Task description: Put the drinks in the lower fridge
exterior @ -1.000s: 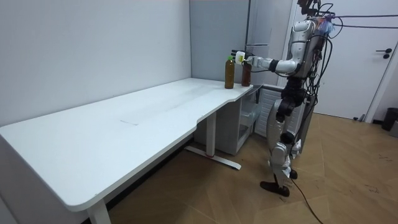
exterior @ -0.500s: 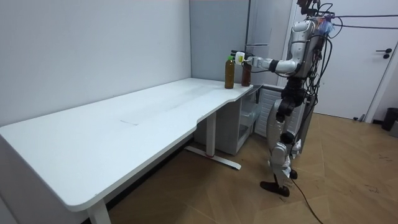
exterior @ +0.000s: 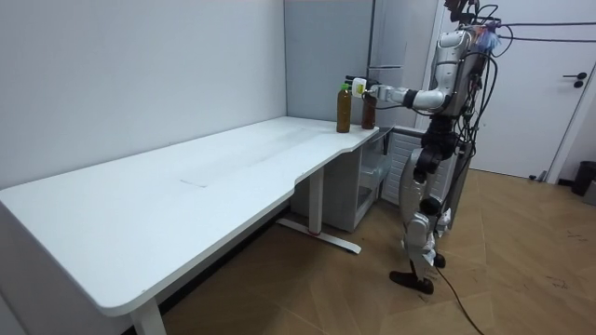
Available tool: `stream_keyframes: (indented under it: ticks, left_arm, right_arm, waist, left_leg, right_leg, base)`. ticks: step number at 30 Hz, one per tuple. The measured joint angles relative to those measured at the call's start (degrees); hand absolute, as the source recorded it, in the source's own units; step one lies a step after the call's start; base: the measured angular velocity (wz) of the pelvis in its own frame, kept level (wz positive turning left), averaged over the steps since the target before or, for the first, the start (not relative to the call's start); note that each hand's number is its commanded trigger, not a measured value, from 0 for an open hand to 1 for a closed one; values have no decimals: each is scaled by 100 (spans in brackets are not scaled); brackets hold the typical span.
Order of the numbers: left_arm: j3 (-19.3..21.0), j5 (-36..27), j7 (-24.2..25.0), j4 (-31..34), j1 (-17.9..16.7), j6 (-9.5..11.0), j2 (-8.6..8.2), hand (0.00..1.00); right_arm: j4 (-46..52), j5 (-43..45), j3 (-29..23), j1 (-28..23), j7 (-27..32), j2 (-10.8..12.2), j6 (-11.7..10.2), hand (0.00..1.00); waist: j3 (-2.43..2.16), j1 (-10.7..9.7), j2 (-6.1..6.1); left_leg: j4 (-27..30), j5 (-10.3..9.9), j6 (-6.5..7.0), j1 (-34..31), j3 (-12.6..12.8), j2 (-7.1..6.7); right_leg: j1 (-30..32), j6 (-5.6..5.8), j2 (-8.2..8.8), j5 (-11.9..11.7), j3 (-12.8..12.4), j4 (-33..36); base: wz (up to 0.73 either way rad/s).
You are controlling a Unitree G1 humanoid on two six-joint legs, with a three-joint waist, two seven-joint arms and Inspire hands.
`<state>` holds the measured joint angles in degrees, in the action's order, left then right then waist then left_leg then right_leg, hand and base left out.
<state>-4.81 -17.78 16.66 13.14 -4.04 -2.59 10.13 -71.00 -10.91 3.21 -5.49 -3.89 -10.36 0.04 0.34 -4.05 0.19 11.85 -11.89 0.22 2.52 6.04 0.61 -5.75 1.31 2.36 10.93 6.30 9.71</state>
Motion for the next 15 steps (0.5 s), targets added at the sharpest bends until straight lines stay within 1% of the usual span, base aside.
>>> stream_keyframes:
  ticks: [7,15]
  left_arm:
    - [0,-1,-15,-1,-6,0,0,0]
    - [-7,3,-22,-17,-191,-1,-1,0]
  right_arm:
    - [0,-3,-1,-1,1,0,0,0]
    - [0,19,6,0,1,-9,-1,0]
  waist:
    - [-2,3,4]
    - [-9,7,19]
  left_leg:
    - [-1,0,0,5,0,0]
    - [2,0,0,18,0,3]
  right_leg:
    - [-5,0,0,0,0,-1]
    - [-21,0,-2,0,-1,-1]
  base:
    - [0]
    - [0]
